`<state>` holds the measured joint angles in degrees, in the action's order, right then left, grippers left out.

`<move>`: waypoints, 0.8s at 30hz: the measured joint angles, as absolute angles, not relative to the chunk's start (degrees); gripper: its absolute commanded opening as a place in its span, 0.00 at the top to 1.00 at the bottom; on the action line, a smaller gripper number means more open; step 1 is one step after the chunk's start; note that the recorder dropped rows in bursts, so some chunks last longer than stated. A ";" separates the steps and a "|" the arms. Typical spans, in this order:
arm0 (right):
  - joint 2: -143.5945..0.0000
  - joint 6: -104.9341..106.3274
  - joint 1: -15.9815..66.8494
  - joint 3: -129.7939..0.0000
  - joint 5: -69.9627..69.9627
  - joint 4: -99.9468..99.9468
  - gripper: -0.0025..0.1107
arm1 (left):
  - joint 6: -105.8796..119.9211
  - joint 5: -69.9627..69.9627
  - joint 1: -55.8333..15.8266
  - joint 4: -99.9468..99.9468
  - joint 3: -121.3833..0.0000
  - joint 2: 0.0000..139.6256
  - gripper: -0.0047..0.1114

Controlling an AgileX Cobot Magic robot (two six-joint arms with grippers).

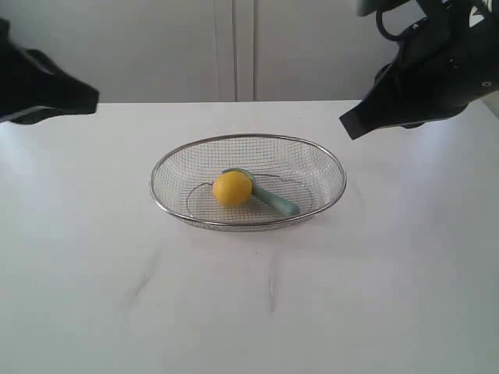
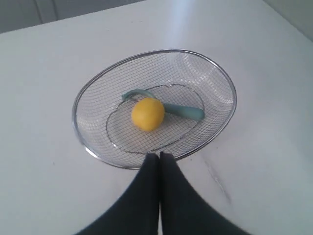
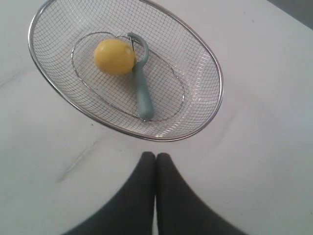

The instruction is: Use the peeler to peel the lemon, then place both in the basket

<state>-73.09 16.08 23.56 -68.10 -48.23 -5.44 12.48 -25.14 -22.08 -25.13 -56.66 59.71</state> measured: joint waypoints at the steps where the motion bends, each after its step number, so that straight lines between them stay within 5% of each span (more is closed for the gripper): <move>1: -73.09 16.08 23.56 -68.10 -48.23 -5.44 0.98 | 12.48 -24.79 -20.09 -27.02 -54.40 57.86 0.96; 9: -73.09 16.08 23.56 -68.10 -48.05 -5.44 0.98 | 12.48 -19.79 -10.84 -37.45 -38.56 42.62 0.96; 24: -73.09 16.08 23.56 -68.10 -47.96 -5.44 0.98 | 12.71 -5.51 -9.52 -39.51 -18.33 18.96 0.96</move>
<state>-73.09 16.08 23.56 -68.10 -47.96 -5.44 12.71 -5.51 -9.52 -39.51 -18.33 18.96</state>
